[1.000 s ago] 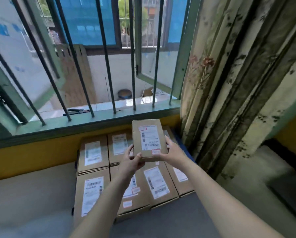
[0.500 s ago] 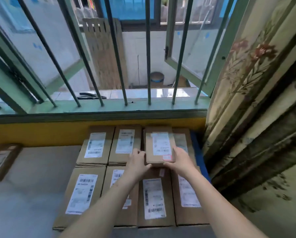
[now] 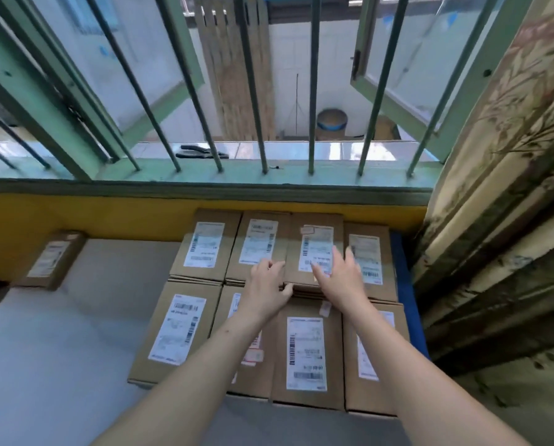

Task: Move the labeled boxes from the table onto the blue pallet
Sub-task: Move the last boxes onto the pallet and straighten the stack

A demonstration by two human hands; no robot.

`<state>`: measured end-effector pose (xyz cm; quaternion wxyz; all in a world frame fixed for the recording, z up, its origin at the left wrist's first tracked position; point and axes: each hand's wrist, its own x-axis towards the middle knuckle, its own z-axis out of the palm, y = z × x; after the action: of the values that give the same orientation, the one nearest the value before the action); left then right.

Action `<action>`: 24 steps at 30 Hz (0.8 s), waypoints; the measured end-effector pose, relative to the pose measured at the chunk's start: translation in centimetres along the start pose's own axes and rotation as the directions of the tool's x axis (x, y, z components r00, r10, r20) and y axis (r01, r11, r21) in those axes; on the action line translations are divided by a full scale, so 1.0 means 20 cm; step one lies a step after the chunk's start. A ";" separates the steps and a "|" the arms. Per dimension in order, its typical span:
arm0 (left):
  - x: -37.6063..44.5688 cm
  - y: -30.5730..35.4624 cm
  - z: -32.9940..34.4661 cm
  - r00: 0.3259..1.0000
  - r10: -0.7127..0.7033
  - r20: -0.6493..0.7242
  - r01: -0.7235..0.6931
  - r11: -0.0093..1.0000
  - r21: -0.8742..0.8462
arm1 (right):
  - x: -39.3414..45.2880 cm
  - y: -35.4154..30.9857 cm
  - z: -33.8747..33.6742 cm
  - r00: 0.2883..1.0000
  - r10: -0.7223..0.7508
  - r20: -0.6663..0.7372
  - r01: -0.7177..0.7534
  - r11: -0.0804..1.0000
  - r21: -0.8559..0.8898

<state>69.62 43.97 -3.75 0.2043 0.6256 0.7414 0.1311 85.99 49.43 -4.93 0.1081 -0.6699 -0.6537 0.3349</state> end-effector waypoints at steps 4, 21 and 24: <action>-0.13 -0.15 -0.23 0.991 -0.029 -0.132 0.018 0.996 -0.082 | -0.08 -0.32 0.04 0.990 -0.062 -0.123 0.059 0.998 -0.026; -1.29 -1.99 -1.39 0.884 -0.360 -0.300 0.330 0.933 -0.145 | -0.94 -2.20 1.34 0.928 -0.371 0.001 0.371 0.927 0.064; -1.33 -2.27 -1.44 0.884 -0.390 -0.257 0.368 0.921 -0.131 | -0.94 -2.40 1.55 0.919 -0.393 0.039 0.392 0.919 0.042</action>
<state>20.06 11.28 4.98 0.1442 0.4354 0.8649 0.2041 30.57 28.46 5.53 0.1690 -0.5155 -0.7714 0.3328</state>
